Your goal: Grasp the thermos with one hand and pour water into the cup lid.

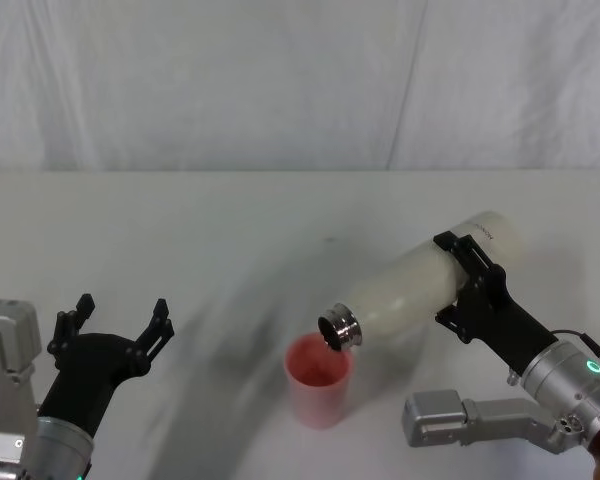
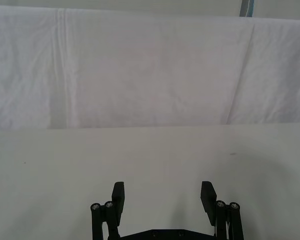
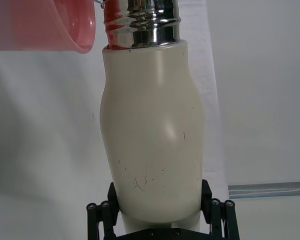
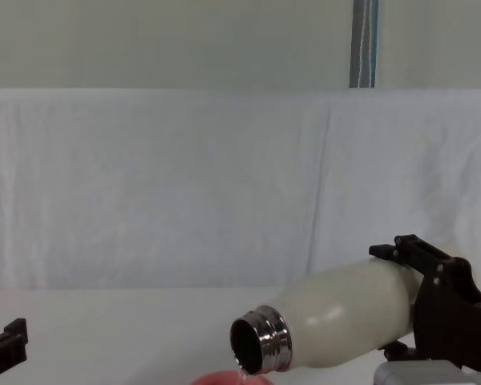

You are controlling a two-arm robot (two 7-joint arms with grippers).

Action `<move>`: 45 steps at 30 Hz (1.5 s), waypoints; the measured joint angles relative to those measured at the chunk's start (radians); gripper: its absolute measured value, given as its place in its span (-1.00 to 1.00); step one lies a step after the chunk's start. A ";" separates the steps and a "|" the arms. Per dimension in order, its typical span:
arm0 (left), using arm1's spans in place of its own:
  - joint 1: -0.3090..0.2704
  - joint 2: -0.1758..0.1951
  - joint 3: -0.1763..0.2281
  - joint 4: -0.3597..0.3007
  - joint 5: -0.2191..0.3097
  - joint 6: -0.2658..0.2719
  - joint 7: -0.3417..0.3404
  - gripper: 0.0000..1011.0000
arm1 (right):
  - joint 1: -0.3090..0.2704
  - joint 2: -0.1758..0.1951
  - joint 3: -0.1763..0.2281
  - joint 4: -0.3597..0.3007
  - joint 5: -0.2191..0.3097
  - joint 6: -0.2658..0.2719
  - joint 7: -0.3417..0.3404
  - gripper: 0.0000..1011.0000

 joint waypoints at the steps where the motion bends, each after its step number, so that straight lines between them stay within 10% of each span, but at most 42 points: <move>1: 0.000 0.000 0.000 0.000 0.000 0.000 0.000 0.98 | 0.000 0.000 0.000 0.000 0.000 0.001 0.000 0.90; 18: 0.000 0.000 0.000 0.000 0.000 0.000 0.000 0.98 | -0.002 -0.001 -0.002 0.000 0.001 0.002 0.004 0.90; 31: 0.000 0.000 0.000 0.000 0.000 0.000 0.000 0.98 | -0.022 -0.018 0.040 -0.029 0.119 -0.027 0.049 0.90; 40: 0.000 0.000 0.000 0.000 0.000 0.000 0.000 0.98 | -0.050 -0.055 0.113 -0.059 0.308 -0.060 0.119 0.90; 45: 0.000 0.000 0.000 0.000 0.000 0.000 0.000 0.98 | -0.075 -0.106 0.194 -0.069 0.534 -0.070 0.206 0.90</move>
